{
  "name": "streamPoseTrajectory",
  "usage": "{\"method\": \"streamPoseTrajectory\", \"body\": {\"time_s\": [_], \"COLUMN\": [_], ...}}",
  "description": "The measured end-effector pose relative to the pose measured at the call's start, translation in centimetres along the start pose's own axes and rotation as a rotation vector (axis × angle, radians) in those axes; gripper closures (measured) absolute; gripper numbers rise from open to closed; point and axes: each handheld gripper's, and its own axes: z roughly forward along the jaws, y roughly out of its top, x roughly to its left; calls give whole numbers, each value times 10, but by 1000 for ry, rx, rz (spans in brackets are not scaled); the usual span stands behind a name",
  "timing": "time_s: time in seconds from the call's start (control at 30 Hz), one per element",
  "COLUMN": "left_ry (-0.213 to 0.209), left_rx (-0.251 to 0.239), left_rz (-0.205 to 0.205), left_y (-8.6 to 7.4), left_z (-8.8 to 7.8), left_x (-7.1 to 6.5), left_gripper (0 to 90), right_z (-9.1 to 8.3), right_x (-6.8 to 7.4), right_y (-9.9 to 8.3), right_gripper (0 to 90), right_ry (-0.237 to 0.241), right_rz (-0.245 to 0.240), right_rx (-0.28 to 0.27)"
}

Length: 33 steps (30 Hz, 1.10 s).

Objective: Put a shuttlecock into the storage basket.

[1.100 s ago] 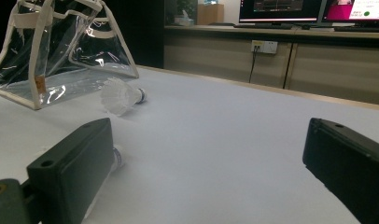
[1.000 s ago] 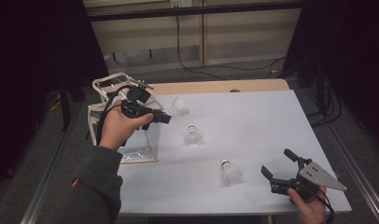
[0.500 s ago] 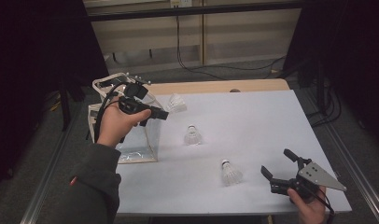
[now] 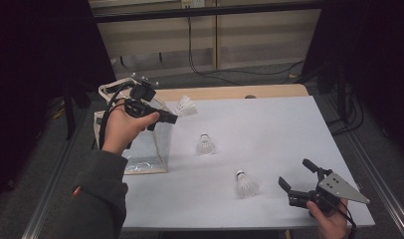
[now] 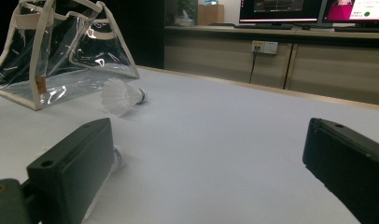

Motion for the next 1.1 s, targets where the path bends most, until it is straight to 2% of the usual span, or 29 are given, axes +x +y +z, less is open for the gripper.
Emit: {"method": "streamPoseTrajectory", "body": {"time_s": [0.03, 0.5, 0.57, 0.77, 1.0, 1.1], "left_ry": [-1, 13, 27, 35, 64, 85], "left_rx": [7, -1, 0, -16, -27, -29], "left_rz": [7, -17, -24, -49, -63, -58], "left_y": [1, 8, 8, 9, 11, 12], "left_z": [-1, -7, -7, -11, -17, -20], "left_x": [1, 6, 8, 15, 19, 21], "left_gripper": [645, 646, 645, 646, 646, 646], "right_z": [0, 0, 0, 1, 1, 1], "right_x": [0, 0, 0, 0, 0, 0], "right_y": [0, 0, 0, 0, 0, 0], "right_gripper": [20, 19, 19, 19, 20, 20], "right_ry": [0, 1, 1, 2, 2, 4], "right_rz": [0, 0, -2, -5, -3, -5], "right_rx": [0, 1, 3, 2, 3, 4]}}
